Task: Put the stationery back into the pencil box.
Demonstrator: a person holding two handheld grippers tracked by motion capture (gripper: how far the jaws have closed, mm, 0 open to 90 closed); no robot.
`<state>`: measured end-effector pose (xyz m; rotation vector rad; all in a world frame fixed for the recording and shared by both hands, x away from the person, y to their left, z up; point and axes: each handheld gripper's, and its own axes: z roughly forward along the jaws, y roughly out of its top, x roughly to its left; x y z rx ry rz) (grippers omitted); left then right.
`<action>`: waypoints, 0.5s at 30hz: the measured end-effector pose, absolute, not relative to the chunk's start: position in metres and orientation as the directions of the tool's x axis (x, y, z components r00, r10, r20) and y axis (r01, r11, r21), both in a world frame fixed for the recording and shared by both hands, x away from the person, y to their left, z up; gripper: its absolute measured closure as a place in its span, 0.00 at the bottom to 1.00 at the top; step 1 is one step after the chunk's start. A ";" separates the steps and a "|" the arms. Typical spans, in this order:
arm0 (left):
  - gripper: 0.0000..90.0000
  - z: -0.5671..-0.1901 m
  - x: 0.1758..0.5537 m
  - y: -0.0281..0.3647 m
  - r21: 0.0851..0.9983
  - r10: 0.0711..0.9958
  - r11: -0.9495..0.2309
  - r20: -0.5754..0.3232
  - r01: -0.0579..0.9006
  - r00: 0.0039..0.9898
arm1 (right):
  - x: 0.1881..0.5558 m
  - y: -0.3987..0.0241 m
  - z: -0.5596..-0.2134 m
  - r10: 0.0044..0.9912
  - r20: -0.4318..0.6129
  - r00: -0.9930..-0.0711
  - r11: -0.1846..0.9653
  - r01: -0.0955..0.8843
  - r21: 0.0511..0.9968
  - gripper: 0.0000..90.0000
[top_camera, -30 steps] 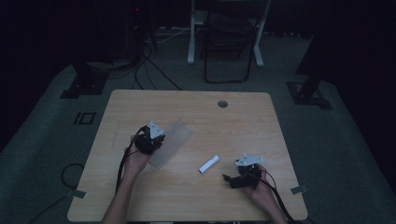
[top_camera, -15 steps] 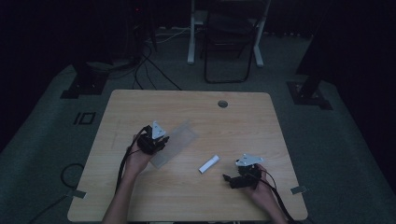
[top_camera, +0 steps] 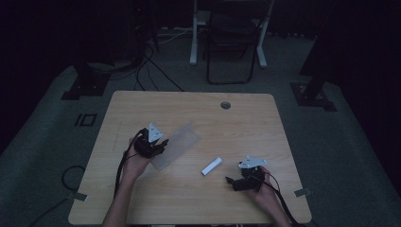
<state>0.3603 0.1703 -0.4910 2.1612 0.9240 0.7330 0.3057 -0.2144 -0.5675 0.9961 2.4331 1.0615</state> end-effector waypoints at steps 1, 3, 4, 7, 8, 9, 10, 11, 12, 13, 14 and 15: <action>0.65 -0.491 0.360 0.170 0.750 0.773 -0.528 0.229 0.399 0.592 | 0.306 -0.214 -0.568 0.702 -0.002 -0.712 0.485 0.476 0.734 0.14; 0.65 -0.488 0.356 0.171 0.765 0.779 -0.511 0.220 0.391 0.588 | 0.306 -0.214 -0.567 0.702 -0.002 -0.712 0.485 0.476 0.733 0.14; 0.64 -0.487 0.355 0.171 0.767 0.779 -0.510 0.220 0.389 0.587 | 0.306 -0.214 -0.567 0.702 -0.002 -0.712 0.485 0.476 0.734 0.14; 0.63 -0.484 0.353 0.170 0.771 0.782 -0.504 0.218 0.388 0.584 | 0.306 -0.214 -0.568 0.702 -0.001 -0.712 0.484 0.476 0.734 0.14; 0.63 -0.481 0.351 0.168 0.777 0.781 -0.500 0.216 0.381 0.585 | 0.306 -0.214 -0.568 0.702 -0.001 -0.712 0.484 0.476 0.734 0.14; 0.62 -0.480 0.350 0.168 0.780 0.781 -0.499 0.215 0.378 0.587 | 0.306 -0.214 -0.568 0.702 -0.001 -0.712 0.484 0.476 0.734 0.14; 0.62 -0.478 0.349 0.166 0.785 0.780 -0.496 0.214 0.371 0.588 | 0.306 -0.214 -0.568 0.702 -0.001 -0.712 0.484 0.476 0.734 0.14; 0.62 -0.477 0.347 0.165 0.786 0.778 -0.497 0.215 0.369 0.590 | 0.306 -0.214 -0.568 0.701 -0.003 -0.713 0.486 0.475 0.733 0.14; 0.61 -0.476 0.346 0.163 0.787 0.776 -0.498 0.218 0.363 0.592 | 0.306 -0.214 -0.568 0.701 -0.003 -0.713 0.486 0.475 0.734 0.14; 0.61 -0.476 0.346 0.163 0.787 0.776 -0.498 0.218 0.363 0.592 | 0.306 -0.214 -0.568 0.701 -0.003 -0.713 0.487 0.475 0.733 0.14; 0.61 -0.473 0.343 0.159 0.797 0.772 -0.492 0.213 0.351 0.599 | 0.306 -0.214 -0.568 0.701 -0.003 -0.713 0.486 0.475 0.734 0.14; 0.61 -0.472 0.342 0.158 0.799 0.770 -0.490 0.209 0.349 0.603 | 0.306 -0.214 -0.568 0.701 -0.003 -0.713 0.486 0.475 0.734 0.14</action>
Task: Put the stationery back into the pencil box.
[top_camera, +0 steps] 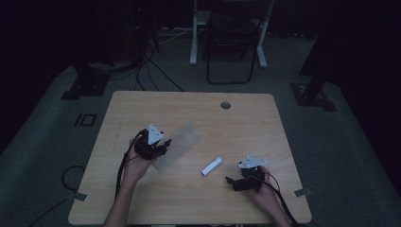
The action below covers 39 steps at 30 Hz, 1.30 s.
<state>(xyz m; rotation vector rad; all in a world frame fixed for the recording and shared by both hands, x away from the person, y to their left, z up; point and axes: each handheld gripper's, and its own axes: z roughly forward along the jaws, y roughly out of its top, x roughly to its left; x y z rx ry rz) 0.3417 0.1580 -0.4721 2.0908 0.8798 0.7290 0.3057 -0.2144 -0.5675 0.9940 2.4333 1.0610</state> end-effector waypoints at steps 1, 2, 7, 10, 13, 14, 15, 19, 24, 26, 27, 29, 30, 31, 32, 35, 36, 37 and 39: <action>0.61 -0.471 0.340 0.155 0.802 0.765 -0.490 0.206 0.343 0.610 | 0.306 -0.214 -0.568 0.701 -0.003 -0.713 0.486 0.475 0.734 0.14; 0.61 -0.471 0.339 0.153 0.803 0.763 -0.488 0.202 0.341 0.614 | 0.306 -0.214 -0.568 0.701 -0.003 -0.713 0.486 0.475 0.734 0.14; 0.60 -0.471 0.335 0.143 0.806 0.755 -0.483 0.186 0.342 0.629 | 0.306 -0.214 -0.567 0.701 -0.003 -0.713 0.486 0.475 0.734 0.14; 0.60 -0.472 0.332 0.137 0.808 0.743 -0.483 0.176 0.336 0.645 | 0.306 -0.214 -0.568 0.701 -0.003 -0.713 0.486 0.474 0.734 0.14; 0.59 -0.473 0.330 0.129 0.808 0.735 -0.484 0.168 0.335 0.657 | 0.306 -0.214 -0.568 0.701 -0.004 -0.714 0.486 0.473 0.735 0.14; 0.59 -0.472 0.330 0.128 0.809 0.733 -0.485 0.167 0.333 0.659 | 0.306 -0.215 -0.568 0.700 -0.005 -0.714 0.487 0.472 0.735 0.14; 0.59 -0.473 0.330 0.126 0.810 0.731 -0.483 0.164 0.334 0.662 | 0.306 -0.215 -0.568 0.700 -0.005 -0.714 0.487 0.472 0.735 0.14; 0.59 -0.474 0.327 0.121 0.818 0.729 -0.466 0.140 0.336 0.670 | 0.306 -0.214 -0.568 0.701 -0.004 -0.713 0.486 0.474 0.734 0.14; 0.59 -0.476 0.325 0.113 0.822 0.719 -0.458 0.119 0.338 0.685 | 0.306 -0.214 -0.568 0.701 -0.003 -0.713 0.486 0.474 0.734 0.14; 0.59 -0.477 0.324 0.110 0.821 0.714 -0.462 0.119 0.336 0.690 | 0.306 -0.214 -0.568 0.701 -0.003 -0.713 0.486 0.474 0.734 0.14; 0.59 -0.477 0.324 0.108 0.821 0.712 -0.460 0.115 0.336 0.693 | 0.306 -0.214 -0.568 0.701 -0.004 -0.713 0.486 0.474 0.735 0.14; 0.59 -0.478 0.323 0.105 0.823 0.709 -0.456 0.105 0.339 0.698 | 0.306 -0.214 -0.568 0.701 -0.003 -0.713 0.485 0.475 0.734 0.14; 0.59 -0.479 0.323 0.104 0.822 0.706 -0.458 0.105 0.338 0.701 | 0.306 -0.214 -0.568 0.701 -0.003 -0.713 0.485 0.475 0.734 0.14; 0.59 -0.479 0.323 0.102 0.821 0.702 -0.460 0.103 0.338 0.704 | 0.306 -0.214 -0.568 0.701 -0.003 -0.713 0.485 0.474 0.734 0.14; 0.60 -0.480 0.323 0.101 0.821 0.701 -0.459 0.100 0.339 0.706 | 0.306 -0.214 -0.568 0.701 -0.004 -0.713 0.486 0.474 0.735 0.14; 0.60 -0.481 0.322 0.100 0.820 0.697 -0.461 0.098 0.340 0.710 | 0.306 -0.214 -0.568 0.701 -0.005 -0.713 0.486 0.473 0.735 0.14; 0.60 -0.483 0.322 0.097 0.817 0.691 -0.462 0.090 0.344 0.717 | 0.306 -0.214 -0.568 0.700 -0.005 -0.714 0.486 0.472 0.735 0.14; 0.60 -0.483 0.322 0.096 0.818 0.689 -0.461 0.086 0.344 0.719 | 0.306 -0.214 -0.568 0.701 -0.005 -0.714 0.486 0.472 0.735 0.14; 0.60 -0.485 0.321 0.093 0.813 0.683 -0.468 0.085 0.347 0.725 | 0.306 -0.214 -0.568 0.701 -0.004 -0.713 0.486 0.474 0.735 0.14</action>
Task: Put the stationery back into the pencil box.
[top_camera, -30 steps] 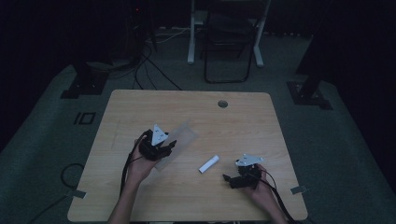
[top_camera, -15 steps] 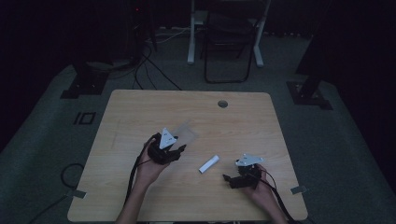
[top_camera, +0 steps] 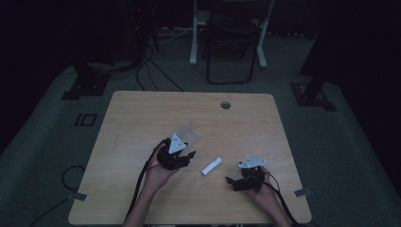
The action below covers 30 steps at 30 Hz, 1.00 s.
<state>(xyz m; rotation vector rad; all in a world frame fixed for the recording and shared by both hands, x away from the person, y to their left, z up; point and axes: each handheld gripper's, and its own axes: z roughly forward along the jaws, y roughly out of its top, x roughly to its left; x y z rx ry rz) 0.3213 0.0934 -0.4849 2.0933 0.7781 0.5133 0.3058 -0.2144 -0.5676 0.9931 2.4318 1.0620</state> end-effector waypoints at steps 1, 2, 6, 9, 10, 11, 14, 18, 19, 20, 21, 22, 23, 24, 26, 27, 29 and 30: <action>0.60 -0.485 0.321 0.092 0.812 0.682 -0.470 0.083 0.347 0.727 | 0.306 -0.214 -0.568 0.702 -0.003 -0.713 0.485 0.475 0.734 0.14; 0.60 -0.486 0.321 0.091 0.812 0.679 -0.470 0.082 0.346 0.730 | 0.306 -0.214 -0.568 0.702 -0.003 -0.713 0.485 0.475 0.734 0.14; 0.60 -0.490 0.320 0.087 0.810 0.673 -0.470 0.072 0.351 0.736 | 0.306 -0.214 -0.568 0.701 -0.003 -0.713 0.486 0.474 0.734 0.14; 0.60 -0.491 0.319 0.085 0.805 0.668 -0.475 0.069 0.354 0.741 | 0.306 -0.214 -0.568 0.701 -0.003 -0.713 0.486 0.474 0.735 0.14; 0.60 -0.492 0.319 0.084 0.806 0.666 -0.476 0.068 0.353 0.743 | 0.306 -0.214 -0.568 0.701 -0.003 -0.713 0.485 0.475 0.734 0.14; 0.60 -0.493 0.319 0.083 0.806 0.664 -0.475 0.065 0.353 0.745 | 0.306 -0.214 -0.568 0.701 -0.003 -0.713 0.485 0.474 0.735 0.14; 0.59 -0.494 0.319 0.081 0.803 0.662 -0.478 0.064 0.355 0.747 | 0.306 -0.214 -0.568 0.701 -0.003 -0.713 0.485 0.475 0.734 0.14; 0.59 -0.497 0.318 0.075 0.796 0.652 -0.486 0.054 0.361 0.757 | 0.306 -0.214 -0.568 0.702 -0.003 -0.713 0.485 0.475 0.734 0.14; 0.58 -0.498 0.318 0.074 0.795 0.650 -0.487 0.052 0.363 0.758 | 0.306 -0.214 -0.568 0.701 -0.003 -0.713 0.485 0.475 0.734 0.14; 0.58 -0.499 0.318 0.073 0.794 0.649 -0.487 0.050 0.364 0.759 | 0.306 -0.214 -0.568 0.701 -0.003 -0.713 0.485 0.474 0.735 0.14; 0.58 -0.499 0.318 0.072 0.792 0.648 -0.489 0.049 0.365 0.760 | 0.306 -0.214 -0.568 0.701 -0.003 -0.713 0.485 0.474 0.735 0.14; 0.58 -0.500 0.318 0.071 0.791 0.646 -0.490 0.048 0.366 0.762 | 0.306 -0.214 -0.568 0.701 -0.003 -0.713 0.486 0.474 0.734 0.14; 0.58 -0.501 0.317 0.070 0.789 0.644 -0.493 0.048 0.367 0.763 | 0.306 -0.214 -0.568 0.701 -0.003 -0.713 0.486 0.474 0.734 0.14; 0.58 -0.502 0.317 0.069 0.789 0.644 -0.493 0.046 0.368 0.764 | 0.306 -0.214 -0.568 0.702 -0.002 -0.712 0.485 0.476 0.734 0.14; 0.57 -0.503 0.317 0.067 0.787 0.642 -0.494 0.043 0.370 0.765 | 0.306 -0.214 -0.568 0.701 -0.003 -0.713 0.485 0.475 0.734 0.14; 0.57 -0.504 0.317 0.066 0.787 0.643 -0.493 0.043 0.370 0.765 | 0.306 -0.214 -0.568 0.701 -0.003 -0.713 0.485 0.475 0.734 0.14; 0.56 -0.506 0.317 0.065 0.784 0.641 -0.498 0.044 0.371 0.767 | 0.306 -0.214 -0.568 0.702 -0.002 -0.712 0.485 0.475 0.734 0.14; 0.56 -0.506 0.317 0.065 0.784 0.641 -0.498 0.044 0.371 0.767 | 0.306 -0.214 -0.568 0.702 -0.002 -0.712 0.485 0.475 0.734 0.14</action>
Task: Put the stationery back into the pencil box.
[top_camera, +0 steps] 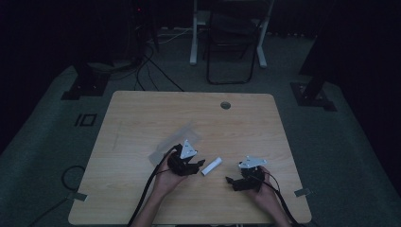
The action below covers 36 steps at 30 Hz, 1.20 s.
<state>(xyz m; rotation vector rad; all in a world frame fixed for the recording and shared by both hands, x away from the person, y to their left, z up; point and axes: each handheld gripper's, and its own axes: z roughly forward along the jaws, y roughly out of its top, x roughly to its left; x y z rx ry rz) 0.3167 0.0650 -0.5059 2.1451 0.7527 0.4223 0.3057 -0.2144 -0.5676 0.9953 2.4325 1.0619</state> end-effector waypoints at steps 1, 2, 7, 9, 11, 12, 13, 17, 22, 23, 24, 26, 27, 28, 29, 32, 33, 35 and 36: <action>0.56 -0.508 0.316 0.063 0.783 0.640 -0.498 0.040 0.374 0.767 | 0.306 -0.214 -0.568 0.701 -0.003 -0.713 0.485 0.475 0.734 0.14; 0.56 -0.508 0.316 0.062 0.781 0.639 -0.499 0.039 0.375 0.768 | 0.306 -0.214 -0.568 0.702 -0.002 -0.712 0.485 0.475 0.734 0.14; 0.55 -0.512 0.316 0.058 0.777 0.634 -0.504 0.036 0.377 0.772 | 0.306 -0.214 -0.568 0.702 -0.002 -0.713 0.485 0.475 0.734 0.14; 0.55 -0.513 0.316 0.057 0.774 0.632 -0.507 0.035 0.379 0.774 | 0.306 -0.214 -0.568 0.701 -0.003 -0.713 0.485 0.475 0.734 0.14; 0.54 -0.515 0.315 0.055 0.772 0.629 -0.509 0.033 0.380 0.777 | 0.306 -0.214 -0.568 0.701 -0.003 -0.713 0.485 0.475 0.734 0.14; 0.54 -0.516 0.315 0.054 0.771 0.626 -0.513 0.035 0.378 0.779 | 0.306 -0.214 -0.568 0.702 -0.002 -0.712 0.484 0.476 0.734 0.14; 0.54 -0.516 0.315 0.053 0.770 0.626 -0.514 0.034 0.379 0.779 | 0.306 -0.214 -0.568 0.702 -0.002 -0.712 0.485 0.475 0.734 0.14; 0.54 -0.519 0.315 0.051 0.764 0.621 -0.520 0.031 0.382 0.783 | 0.306 -0.214 -0.568 0.702 -0.002 -0.712 0.485 0.476 0.734 0.14; 0.54 -0.523 0.315 0.047 0.759 0.614 -0.526 0.026 0.384 0.789 | 0.306 -0.214 -0.568 0.703 -0.001 -0.711 0.483 0.477 0.734 0.14; 0.54 -0.524 0.314 0.045 0.759 0.613 -0.525 0.022 0.386 0.790 | 0.306 -0.214 -0.568 0.702 -0.001 -0.712 0.484 0.476 0.734 0.14; 0.54 -0.525 0.314 0.044 0.755 0.611 -0.529 0.022 0.387 0.791 | 0.306 -0.214 -0.568 0.702 -0.002 -0.712 0.485 0.475 0.734 0.14; 0.54 -0.527 0.314 0.043 0.753 0.610 -0.531 0.020 0.389 0.792 | 0.306 -0.214 -0.568 0.701 -0.003 -0.713 0.486 0.475 0.734 0.14; 0.54 -0.527 0.314 0.043 0.753 0.610 -0.531 0.020 0.389 0.792 | 0.306 -0.214 -0.568 0.701 -0.003 -0.713 0.486 0.475 0.734 0.14; 0.54 -0.528 0.314 0.042 0.750 0.607 -0.535 0.021 0.389 0.795 | 0.306 -0.214 -0.568 0.701 -0.003 -0.713 0.486 0.474 0.734 0.14; 0.55 -0.529 0.314 0.041 0.748 0.605 -0.537 0.020 0.389 0.796 | 0.306 -0.214 -0.568 0.701 -0.003 -0.713 0.486 0.474 0.734 0.14; 0.55 -0.531 0.314 0.040 0.745 0.603 -0.542 0.022 0.389 0.797 | 0.306 -0.214 -0.568 0.700 -0.004 -0.714 0.487 0.474 0.734 0.14; 0.55 -0.534 0.314 0.038 0.740 0.603 -0.547 0.023 0.392 0.798 | 0.306 -0.214 -0.568 0.700 -0.004 -0.714 0.487 0.474 0.734 0.14; 0.55 -0.536 0.314 0.036 0.734 0.603 -0.556 0.031 0.391 0.797 | 0.306 -0.214 -0.568 0.700 -0.003 -0.714 0.486 0.474 0.734 0.14; 0.55 -0.537 0.314 0.035 0.732 0.602 -0.556 0.029 0.394 0.798 | 0.306 -0.214 -0.568 0.701 -0.003 -0.714 0.486 0.474 0.734 0.14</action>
